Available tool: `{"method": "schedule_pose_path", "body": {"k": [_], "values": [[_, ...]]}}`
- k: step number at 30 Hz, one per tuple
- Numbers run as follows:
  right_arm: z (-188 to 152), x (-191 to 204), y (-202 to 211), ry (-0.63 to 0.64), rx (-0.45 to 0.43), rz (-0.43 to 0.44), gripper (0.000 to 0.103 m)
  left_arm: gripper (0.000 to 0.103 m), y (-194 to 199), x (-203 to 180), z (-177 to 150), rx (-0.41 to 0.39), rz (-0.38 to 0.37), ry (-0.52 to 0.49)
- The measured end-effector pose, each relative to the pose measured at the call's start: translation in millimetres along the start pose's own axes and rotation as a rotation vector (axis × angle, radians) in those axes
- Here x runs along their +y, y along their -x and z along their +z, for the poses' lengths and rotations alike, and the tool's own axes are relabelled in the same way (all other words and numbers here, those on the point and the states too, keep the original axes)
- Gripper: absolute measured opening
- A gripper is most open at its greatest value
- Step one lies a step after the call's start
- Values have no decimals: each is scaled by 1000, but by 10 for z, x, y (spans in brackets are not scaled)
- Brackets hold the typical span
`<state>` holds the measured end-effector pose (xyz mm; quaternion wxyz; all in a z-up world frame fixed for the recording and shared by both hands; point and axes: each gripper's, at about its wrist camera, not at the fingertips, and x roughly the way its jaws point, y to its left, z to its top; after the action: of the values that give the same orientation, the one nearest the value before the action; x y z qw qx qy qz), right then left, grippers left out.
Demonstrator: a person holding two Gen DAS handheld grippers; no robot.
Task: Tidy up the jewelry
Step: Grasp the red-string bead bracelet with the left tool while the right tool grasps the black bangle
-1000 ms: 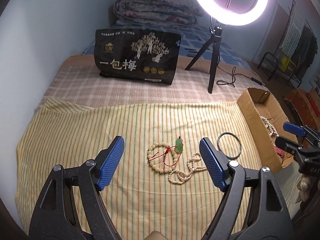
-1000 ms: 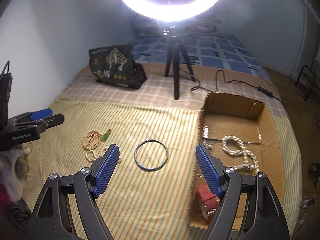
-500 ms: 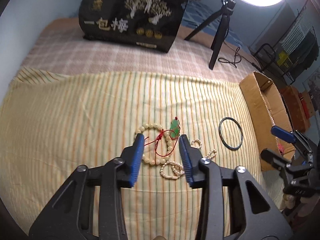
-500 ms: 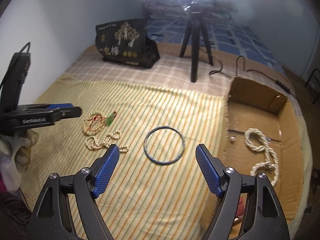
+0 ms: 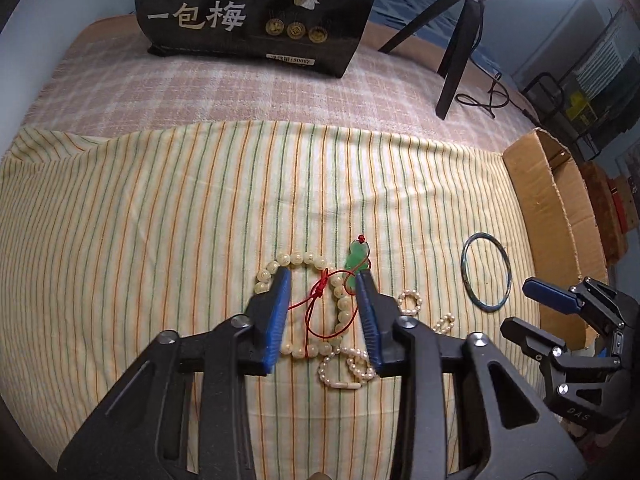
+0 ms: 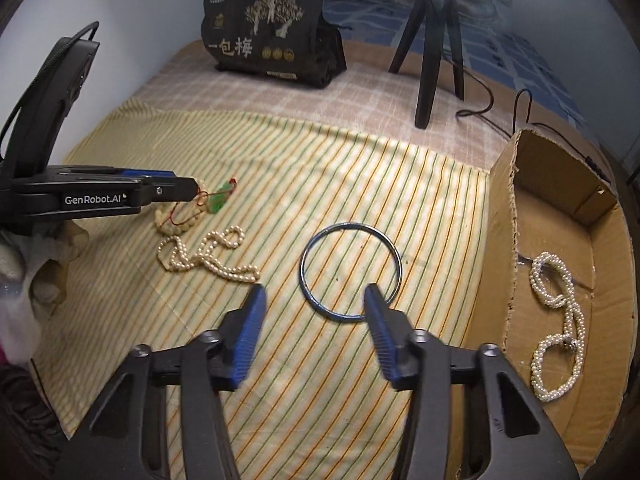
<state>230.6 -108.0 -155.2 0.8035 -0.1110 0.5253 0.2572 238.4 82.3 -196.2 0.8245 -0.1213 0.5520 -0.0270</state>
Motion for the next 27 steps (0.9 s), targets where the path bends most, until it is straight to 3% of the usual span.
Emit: {"method": "schedule_pose_path", "body": {"k": [5,9,12,16,17,27], "values": [[-11,-19,-57,-1,13,3,41,28,-35,7,-8,8,10,1],[-23,-17,-78,1,21,7,31,27,-74,24,-16,14,21,0],[-34,-12,-102,-1,28,14,28,16,-109,33,-15,20,24,3],[-38,20,-155,6,39,9,27,12,-118,23,-20,20,33,-4],[-38,33,-167,9,41,9,27,7,-120,22,-23,21,33,-6],[17,174,-356,55,56,-41,27,2,-69,9,4,-1,25,-2]]}}
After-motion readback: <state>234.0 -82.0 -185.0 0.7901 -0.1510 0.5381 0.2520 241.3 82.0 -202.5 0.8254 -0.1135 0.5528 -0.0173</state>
